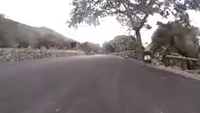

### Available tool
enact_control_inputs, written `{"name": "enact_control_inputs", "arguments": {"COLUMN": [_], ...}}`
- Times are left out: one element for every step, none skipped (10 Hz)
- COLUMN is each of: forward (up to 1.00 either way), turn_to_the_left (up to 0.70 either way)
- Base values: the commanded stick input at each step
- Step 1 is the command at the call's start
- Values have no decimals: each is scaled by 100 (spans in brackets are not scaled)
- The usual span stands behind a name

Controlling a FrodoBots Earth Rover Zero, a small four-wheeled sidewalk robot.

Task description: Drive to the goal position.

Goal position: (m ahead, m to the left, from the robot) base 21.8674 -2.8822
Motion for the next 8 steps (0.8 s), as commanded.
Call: {"name": "enact_control_inputs", "arguments": {"forward": [70, 70, 70, 70, 70, 70, 70, 70], "turn_to_the_left": [0, 0, 0, 0, 0, 0, 0, 0]}}
